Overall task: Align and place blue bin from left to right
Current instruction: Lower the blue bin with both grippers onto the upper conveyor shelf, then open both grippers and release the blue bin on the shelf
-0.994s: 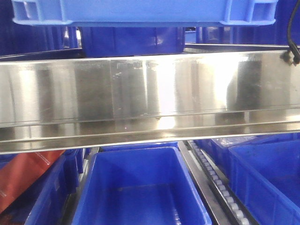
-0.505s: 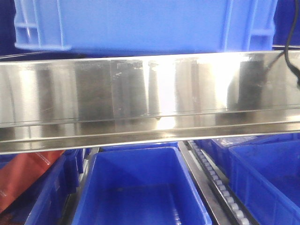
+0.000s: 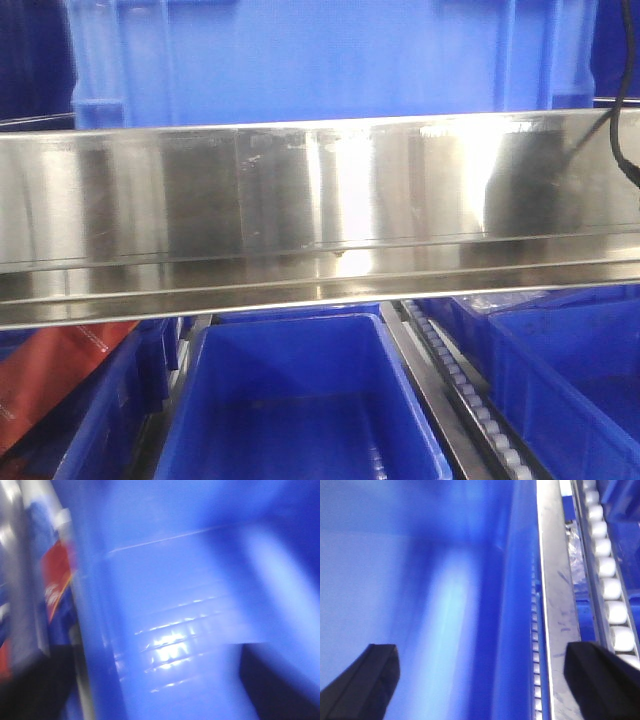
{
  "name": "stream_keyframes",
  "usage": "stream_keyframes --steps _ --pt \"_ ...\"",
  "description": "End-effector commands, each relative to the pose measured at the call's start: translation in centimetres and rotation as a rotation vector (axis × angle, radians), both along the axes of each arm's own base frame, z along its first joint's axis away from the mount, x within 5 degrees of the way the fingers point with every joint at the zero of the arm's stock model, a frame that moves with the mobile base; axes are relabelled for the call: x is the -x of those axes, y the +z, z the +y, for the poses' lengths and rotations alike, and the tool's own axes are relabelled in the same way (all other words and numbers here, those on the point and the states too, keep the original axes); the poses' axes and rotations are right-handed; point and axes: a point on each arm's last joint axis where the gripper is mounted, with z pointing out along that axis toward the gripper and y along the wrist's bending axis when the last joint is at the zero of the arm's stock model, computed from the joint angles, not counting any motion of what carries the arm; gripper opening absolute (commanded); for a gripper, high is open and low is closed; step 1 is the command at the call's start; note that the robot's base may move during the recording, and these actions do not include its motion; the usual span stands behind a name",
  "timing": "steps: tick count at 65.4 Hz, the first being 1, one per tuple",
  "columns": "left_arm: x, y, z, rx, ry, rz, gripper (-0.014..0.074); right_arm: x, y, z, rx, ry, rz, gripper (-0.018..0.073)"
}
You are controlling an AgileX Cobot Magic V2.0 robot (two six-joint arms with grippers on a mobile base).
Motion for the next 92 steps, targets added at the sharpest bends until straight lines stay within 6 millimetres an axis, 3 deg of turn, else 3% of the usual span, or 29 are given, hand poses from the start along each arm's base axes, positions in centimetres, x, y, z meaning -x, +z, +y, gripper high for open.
stream_keyframes --steps 1,10,17,24,29,36,43,52,71,85,92 --pt "1.0 1.8 0.1 0.012 -0.007 -0.062 0.0523 1.2 2.4 -0.4 -0.001 0.003 -0.080 0.0549" --pt "2.4 3.6 0.6 0.020 -0.011 -0.105 0.0514 3.1 4.9 -1.0 -0.005 -0.005 -0.137 0.0472" --pt "4.5 6.1 1.3 0.021 -0.017 -0.169 0.0491 5.2 7.0 -1.8 -0.010 -0.015 -0.172 0.0291" --pt "6.4 8.0 1.9 0.024 -0.013 -0.218 0.0354 7.2 8.8 -2.4 -0.016 -0.023 -0.194 0.0055" --pt "7.6 8.7 2.3 0.023 -0.011 -0.232 0.0156 8.2 9.8 -2.6 -0.019 -0.026 -0.220 -0.0085" --pt "8.7 8.1 2.7 0.004 -0.008 -0.192 -0.0109 9.5 10.7 -2.9 -0.020 -0.028 -0.232 -0.0068" --pt "9.6 5.9 3.5 -0.067 0.013 -0.109 -0.0111 10.4 11.4 -3.3 -0.005 -0.040 -0.257 -0.0069" --pt "12.6 3.8 4.5 -0.101 0.013 -0.061 -0.0111 11.7 12.1 -3.7 0.007 -0.050 -0.275 -0.0069" --pt "21.7 2.6 6.7 0.027 -0.024 -0.413 -0.0111 14.5 11.1 -4.2 0.012 -0.045 -0.343 -0.0069" --pt "27.9 -0.7 8.5 0.080 -0.038 -0.613 -0.0111 19.0 7.9 -4.9 0.000 -0.028 -0.441 -0.0069" --pt "30.6 -2.7 9.2 0.098 -0.041 -0.679 -0.0111 22.1 5.1 -5.4 -0.005 -0.019 -0.478 -0.0069"
